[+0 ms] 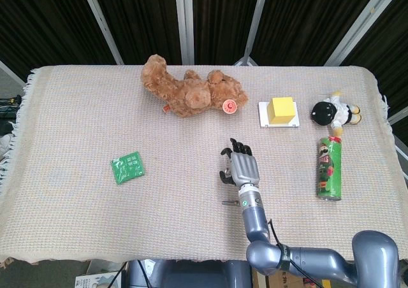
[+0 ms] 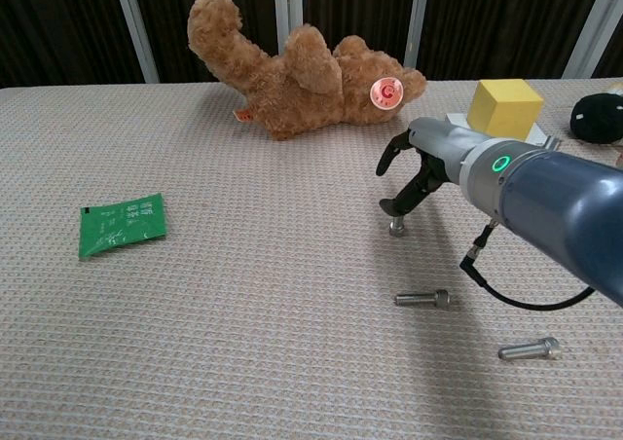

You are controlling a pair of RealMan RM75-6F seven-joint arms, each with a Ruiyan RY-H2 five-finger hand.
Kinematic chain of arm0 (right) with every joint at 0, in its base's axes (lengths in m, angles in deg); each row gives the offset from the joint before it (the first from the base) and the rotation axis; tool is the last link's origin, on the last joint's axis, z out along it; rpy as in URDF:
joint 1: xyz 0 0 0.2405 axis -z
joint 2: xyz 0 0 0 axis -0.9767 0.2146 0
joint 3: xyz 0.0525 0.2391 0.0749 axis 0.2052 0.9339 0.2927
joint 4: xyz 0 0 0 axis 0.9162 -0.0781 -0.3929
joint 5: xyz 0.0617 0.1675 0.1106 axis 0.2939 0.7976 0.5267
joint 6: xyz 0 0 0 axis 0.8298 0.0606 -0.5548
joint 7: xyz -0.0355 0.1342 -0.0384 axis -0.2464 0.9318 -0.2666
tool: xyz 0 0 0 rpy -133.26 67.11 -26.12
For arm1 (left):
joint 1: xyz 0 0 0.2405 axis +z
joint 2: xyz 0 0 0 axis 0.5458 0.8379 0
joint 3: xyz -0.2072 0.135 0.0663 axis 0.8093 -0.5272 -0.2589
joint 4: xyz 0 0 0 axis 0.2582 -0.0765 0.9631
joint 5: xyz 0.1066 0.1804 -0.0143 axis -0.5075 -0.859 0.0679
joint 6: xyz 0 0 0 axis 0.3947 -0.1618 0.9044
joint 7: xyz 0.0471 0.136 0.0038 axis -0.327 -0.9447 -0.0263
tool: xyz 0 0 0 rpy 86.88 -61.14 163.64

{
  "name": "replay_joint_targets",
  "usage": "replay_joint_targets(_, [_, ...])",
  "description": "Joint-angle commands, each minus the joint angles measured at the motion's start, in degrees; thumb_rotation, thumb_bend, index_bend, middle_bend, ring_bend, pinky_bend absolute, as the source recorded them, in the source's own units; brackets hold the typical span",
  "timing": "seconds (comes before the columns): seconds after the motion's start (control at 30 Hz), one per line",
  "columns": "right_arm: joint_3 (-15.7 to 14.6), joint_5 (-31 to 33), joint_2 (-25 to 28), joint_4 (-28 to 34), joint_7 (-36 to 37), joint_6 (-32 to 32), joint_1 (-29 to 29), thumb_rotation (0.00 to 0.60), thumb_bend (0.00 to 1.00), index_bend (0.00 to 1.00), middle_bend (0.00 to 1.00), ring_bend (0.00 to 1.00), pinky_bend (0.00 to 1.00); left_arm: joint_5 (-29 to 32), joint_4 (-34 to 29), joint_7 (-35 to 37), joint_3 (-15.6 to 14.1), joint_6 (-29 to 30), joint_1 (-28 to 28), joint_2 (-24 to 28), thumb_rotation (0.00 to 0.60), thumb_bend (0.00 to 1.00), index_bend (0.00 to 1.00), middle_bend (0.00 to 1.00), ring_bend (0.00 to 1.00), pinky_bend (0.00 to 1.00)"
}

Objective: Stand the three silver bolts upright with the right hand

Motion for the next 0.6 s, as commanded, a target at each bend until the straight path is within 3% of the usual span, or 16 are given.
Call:
replay_joint_targets(0.03, [-0.9, -1.6, 2.6, 3.8, 0.1, -1.3, 1.0, 0.600, 0.38, 0.30, 0.00, 0.01, 0.07, 0.1, -0.1, -0.1, 0.0, -0.1, 0.0, 0.0, 0.600, 0.08, 0.09, 0.04, 0.00, 0.08])
replay_joint_targets(0.17, [-3.3, -3.6, 6.2, 9.6, 0.3, -3.0, 3.1, 0.600, 0.36, 0.30, 0.00, 0.00, 0.07, 0.0, -0.2, 0.0, -0.1, -0.1, 0.0, 0.1, 0.600, 0.08, 0.09, 0.04, 0.00, 0.08])
replay_joint_targets(0.27, [-8.2, -7.2, 10.9, 17.0, 0.1, -6.1, 6.6, 0.600, 0.33, 0.29, 0.00, 0.00, 0.07, 0.8, -0.3, 0.6, 0.2, -0.4, 0.0, 0.3, 0.600, 0.08, 0.09, 0.04, 0.00, 0.08])
replay_joint_targets(0.6, [-17.4, -15.1, 11.7, 21.9, 1.0, -8.9, 10.7, 0.600, 0.27, 0.29, 0.00, 0.00, 0.07, 1.1, -0.4, 1.3, 0.2, -0.9, -0.1, 0.4, 0.600, 0.08, 0.09, 0.04, 0.00, 0.08])
